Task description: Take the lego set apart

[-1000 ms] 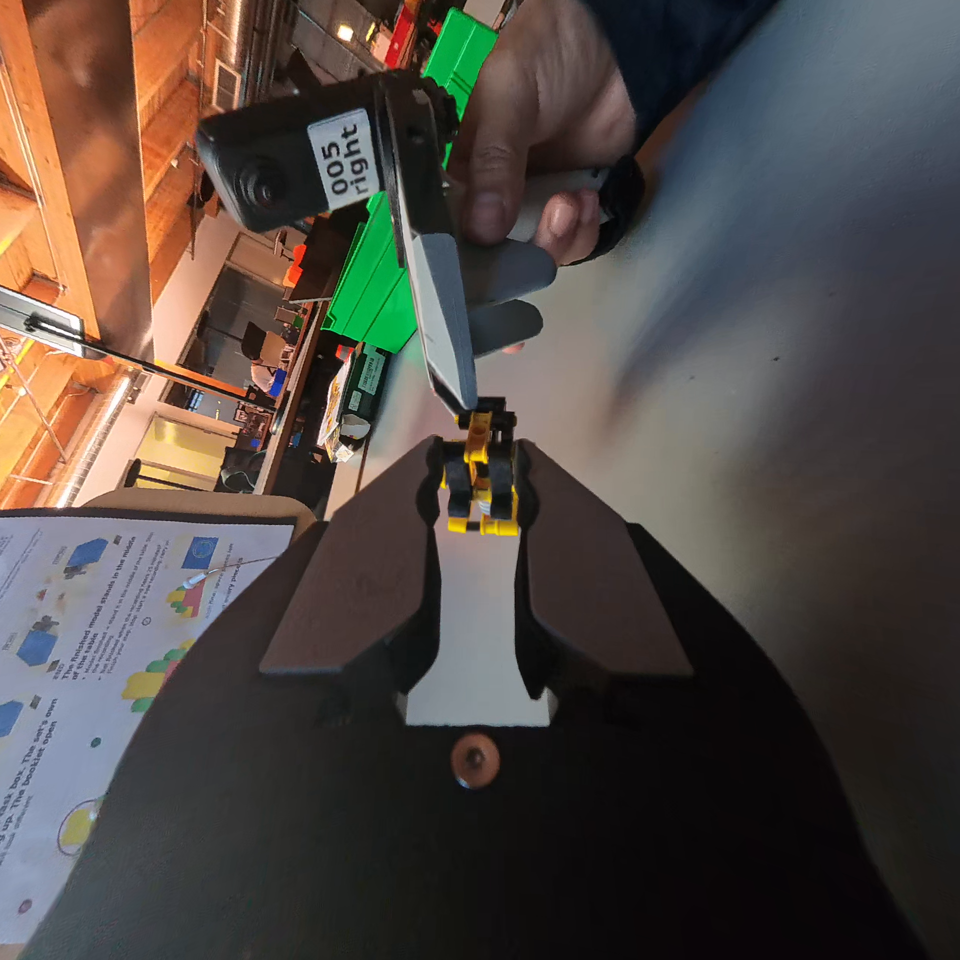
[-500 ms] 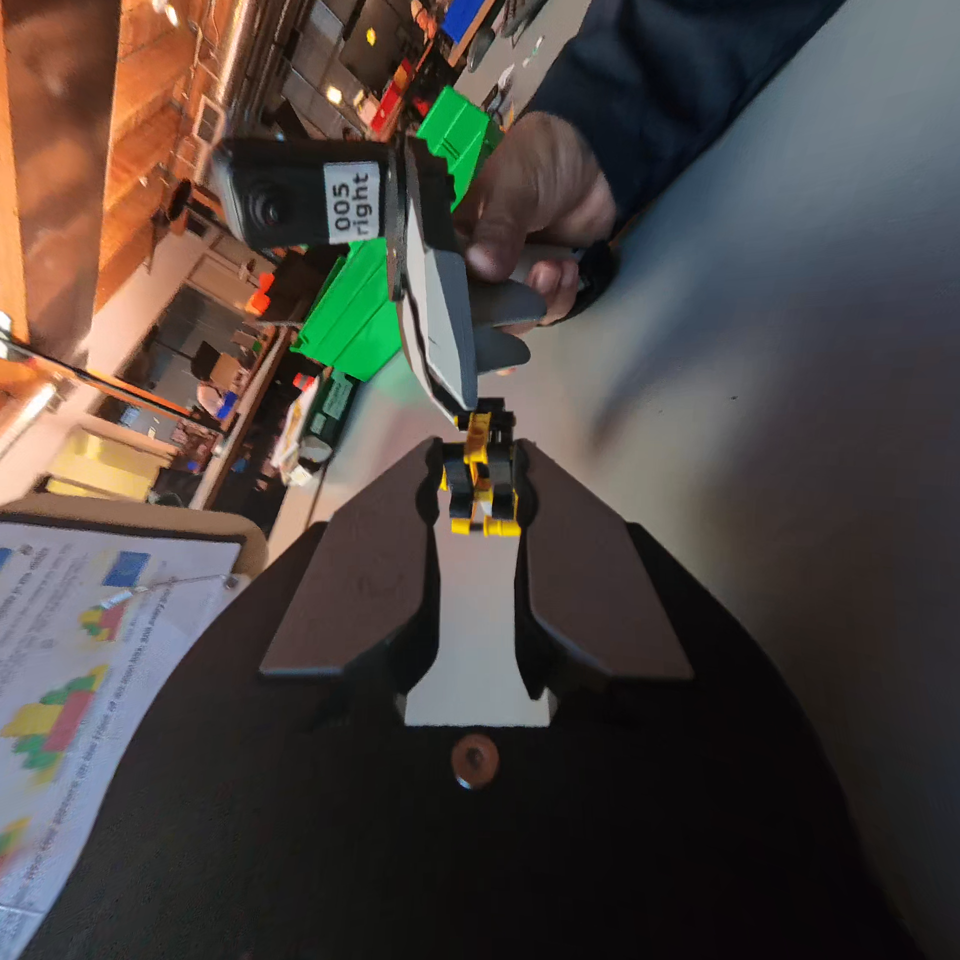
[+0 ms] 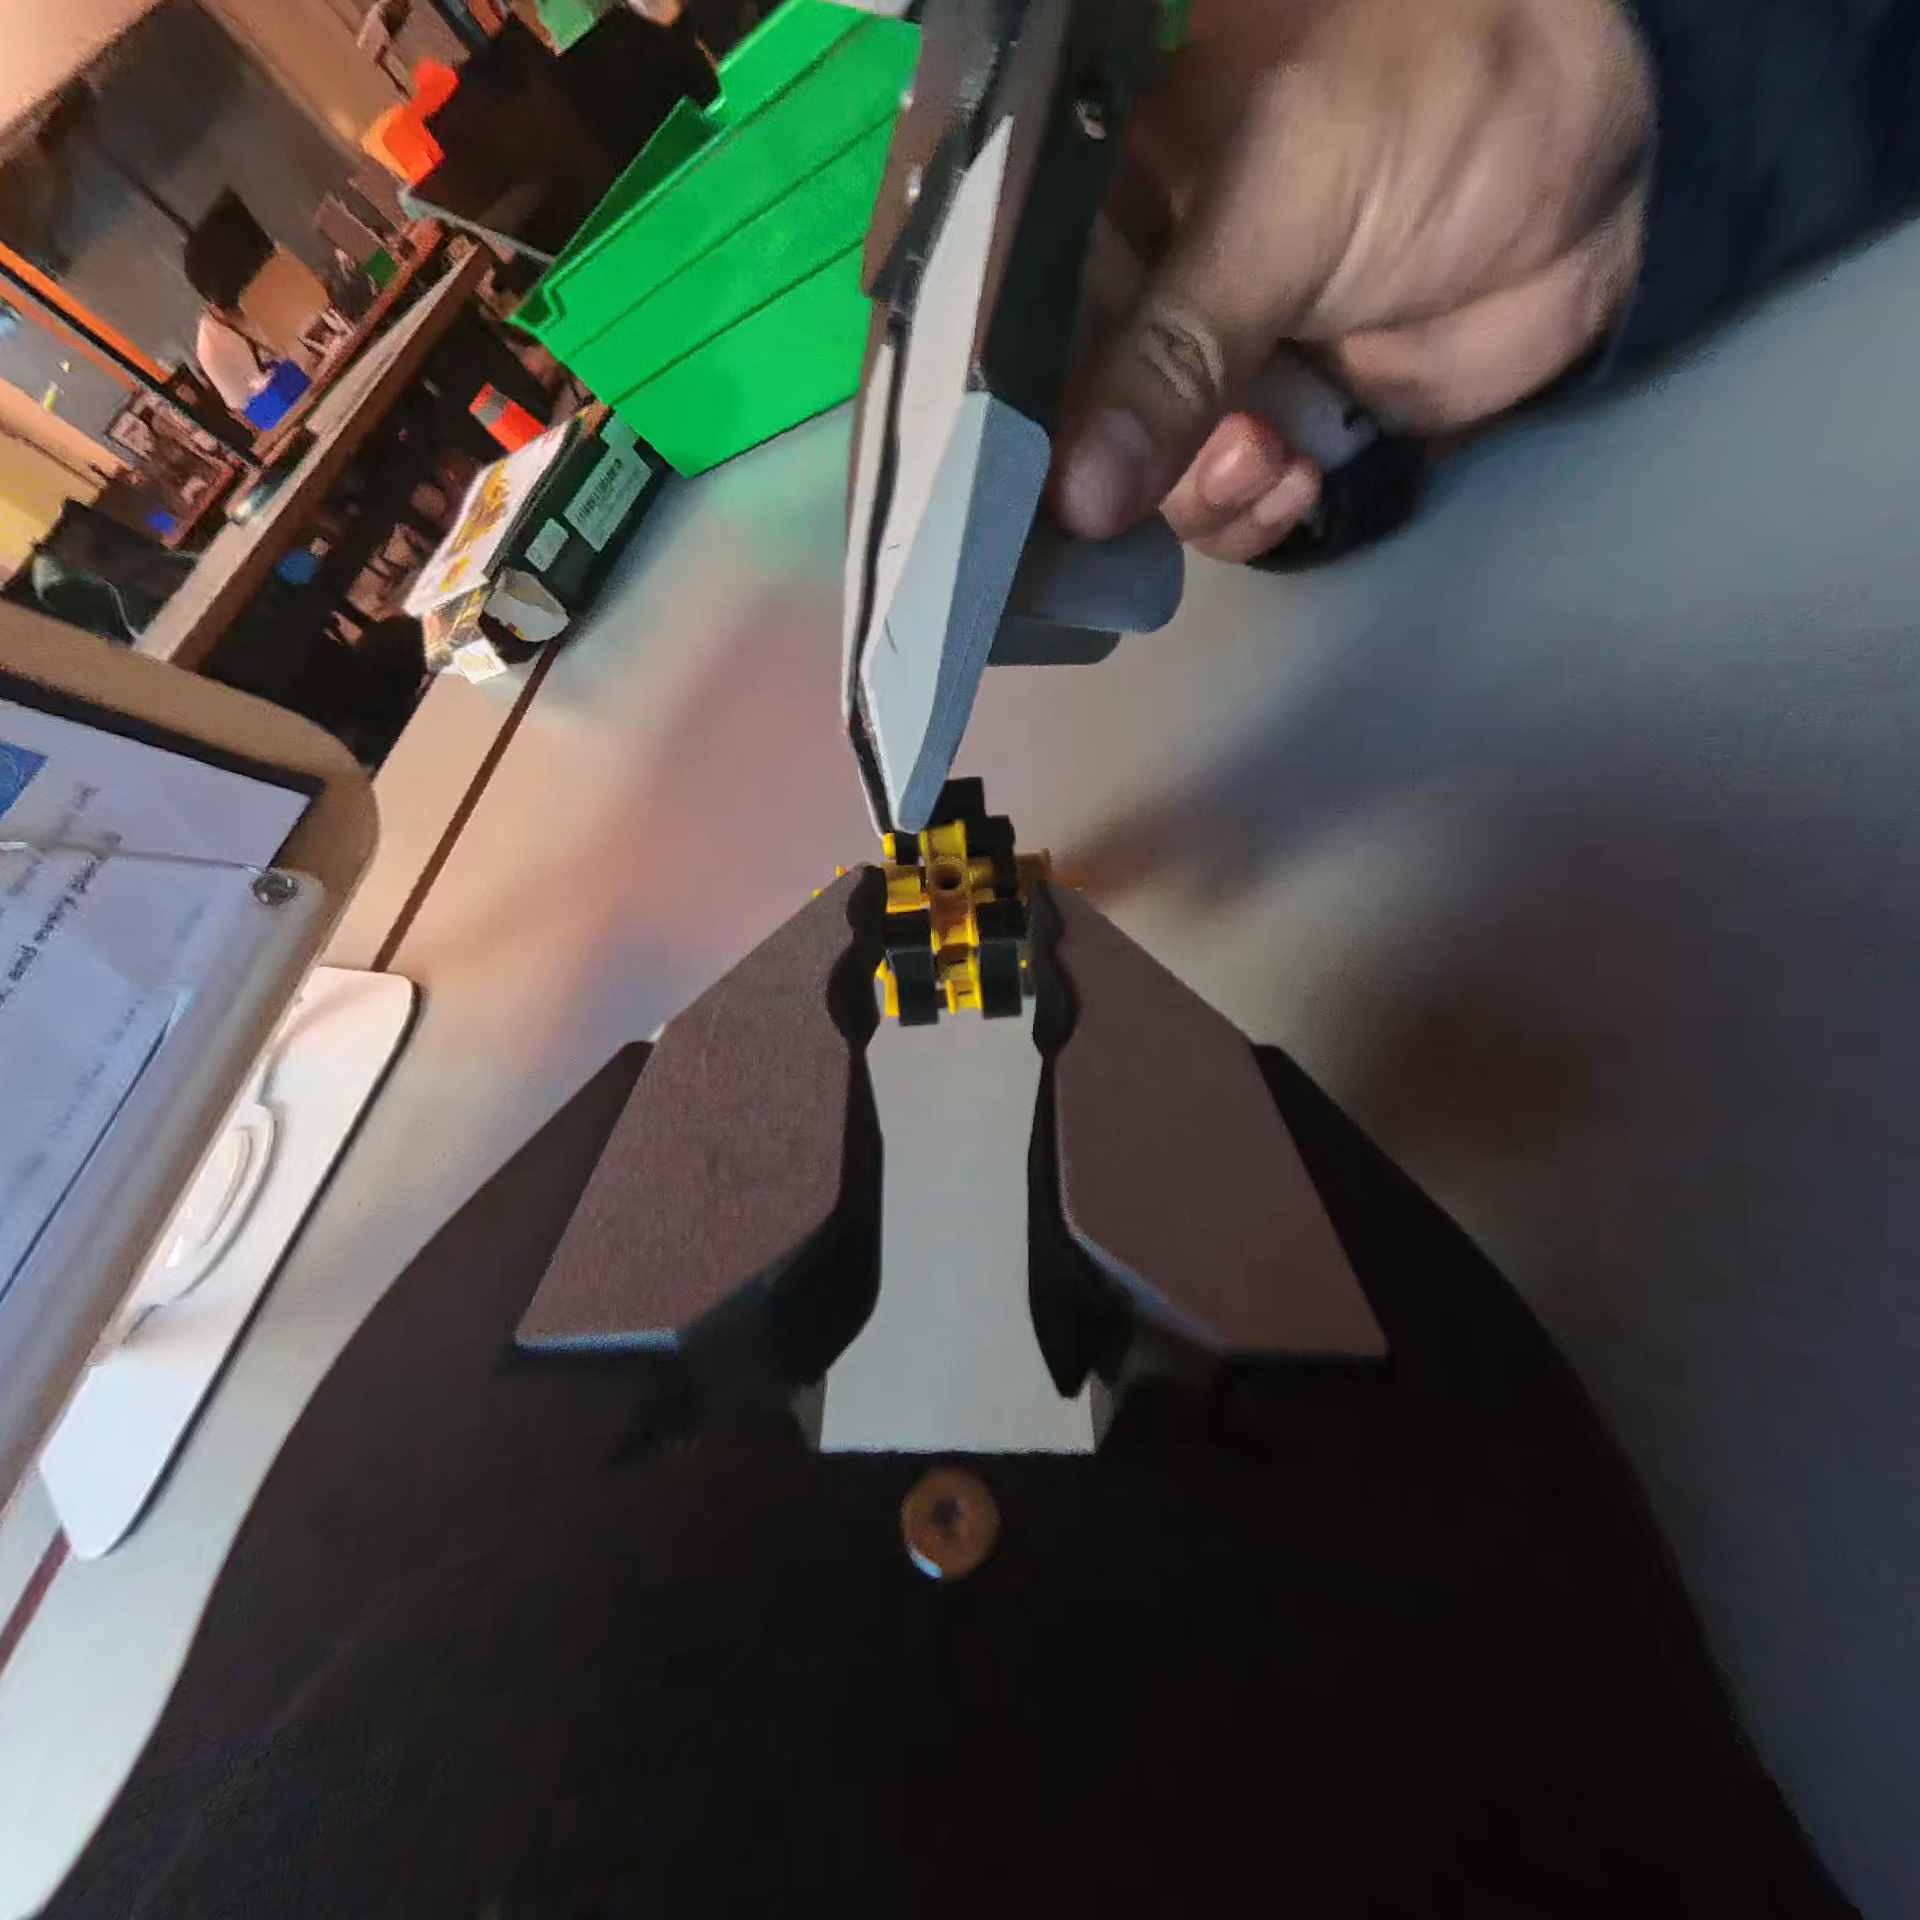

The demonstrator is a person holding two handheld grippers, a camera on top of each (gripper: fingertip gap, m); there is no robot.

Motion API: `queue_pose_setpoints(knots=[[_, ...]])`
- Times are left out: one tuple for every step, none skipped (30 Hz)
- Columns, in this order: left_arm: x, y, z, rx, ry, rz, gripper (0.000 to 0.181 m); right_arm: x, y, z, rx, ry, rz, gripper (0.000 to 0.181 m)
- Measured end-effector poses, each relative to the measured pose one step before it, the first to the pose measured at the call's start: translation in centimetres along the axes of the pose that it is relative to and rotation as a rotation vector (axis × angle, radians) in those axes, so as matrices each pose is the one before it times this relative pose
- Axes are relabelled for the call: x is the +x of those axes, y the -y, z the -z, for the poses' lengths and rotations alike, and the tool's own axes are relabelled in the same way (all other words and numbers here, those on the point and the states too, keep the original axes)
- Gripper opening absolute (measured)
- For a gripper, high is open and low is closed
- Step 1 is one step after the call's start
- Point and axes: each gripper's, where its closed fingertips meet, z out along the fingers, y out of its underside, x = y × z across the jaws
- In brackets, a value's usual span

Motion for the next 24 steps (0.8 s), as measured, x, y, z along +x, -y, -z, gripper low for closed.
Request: queue_pose_setpoints(knots=[[-0.291,0.022,0.036,0.0031,0.0129,0.0135,0.025,0.089,0.359,-0.074,0.0265,0.0032,-0.027,0.004],[-0.093,0.111,0.028,0.0064,0.0057,0.0055,0.025,0.036,0.307,-0.088,0.0243,0.0082,-0.0286,0.003],[-0.127,0.078,0.054,0.0028,0.0065,0.0128,0.025,0.007,0.289,-0.064,0.0241,0.0177,-0.0357,0.002],[-0.183,0.046,0.07,0.002,0.0038,0.0122,0.025,0.058,0.148,-0.097,0.0132,0.0188,-0.0366,0.002],[-0.087,-0.035,0.001,-0.0031,0.001,0.011,0.025,0.126,0.103,-0.073,0.01,0.0021,-0.0199,0.002],[-0.098,-0.109,-0.034,-0.0093,0.008,-0.0098,0.025,0.092,0.014,-0.091,-0.001,-0.0061,-0.0003,0.002],[-0.079,-0.104,-0.05,-0.0098,0.0163,-0.0248,0.025,0.058,0.111,0.036,0.0061,-0.0055,0.0034,0.002],[-0.11,0.1,-0.04,0.0016,0.0106,-0.0137,0.025,-0.075,0.191,0.07,0.0172,0.0058,-0.0045,0.002],[-0.089,0.159,0.054,0.006,-0.0083,0.0028,0.025,-0.07,0.097,0.049,0.0038,0.0144,-0.007,0.002],[-0.063,0.052,0.051,0.003,-0.0095,0.0098,0.025,-0.1,-0.036,-0.054,-0.0097,0.0217,-0.0067,0.002],[-0.047,-0.116,0.104,-0.0048,-0.0037,-0.0134,0.025,-0.245,-0.297,-0.038,-0.0375,0.0399,-0.0004,0.002],[0.199,-0.142,0.096,-0.0066,-0.0079,-0.0258,0.025,-0.138,-0.698,0.093,-0.0755,0.0312,0.0036,0.003],[0.627,-0.119,-0.049,-0.0064,-0.0201,-0.0235,0.025,-0.087,-0.77,0.093,-0.0715,0.0114,0.0073,0.004],[0.578,-0.059,-0.079,-0.0037,-0.0122,-0.0318,0.025,-0.162,-0.547,0.066,-0.0425,0.0089,0.0208,0.004],[0.302,0.094,-0.006,0.0072,0.0003,-0.0596,0.025,-0.125,-0.335,0.106,-0.0223,0.0016,0.0241,0.004],[0.161,0.001,-0.079,0.0026,0.0046,-0.0606,0.025,0.028,-0.283,0.025,-0.0233,-0.0114,0.0231,0.004],[0.069,-0.008,-0.061,-0.0012,0.0039,-0.0321,0.025,-0.095,-0.19,0.023,-0.0223,-0.0005,0.0259,0.005],[0.106,0.059,-0.032,0.0024,-0.003,-0.0037,0.025,-0.009,-0.231,0.067,-0.0295,0.0014,0.0217,0.005],[0.104,0.072,-0.055,0.0037,-0.0057,0.0054,0.025,-0.068,-0.129,0.014,-0.0244,0.0065,0.0086,0.005],[0.089,0.027,-0.006,0.0021,-0.0047,-0.0101,0.025,-0.071,-0.143,-0.041,-0.0237,-0.0009,0.0213,0.005],[0.098,0.024,0.02,0.0041,-0.0036,-0.0164,0.025,-0.03,-0.045,-0.09,-0.017,-0.0092,0.0298,0.005],[0.009,-0.047,0.034,-0.0013,0.0032,-0.0054,0.025,0.079,0.013,-0.186,-0.0171,-0.0147,0.0141,0.005],[-0.016,-0.134,0.013,-0.0099,0.0,0.0061,0.024,0.142,-0.041,-0.189,-0.0177,-0.0166,0.0092,0.005],[-0.036,-0.189,-0.002,-0.0124,0.0034,0.0031,0.024,0.144,0.037,-0.152,-0.0021,-0.0104,-0.0063,0.005]])
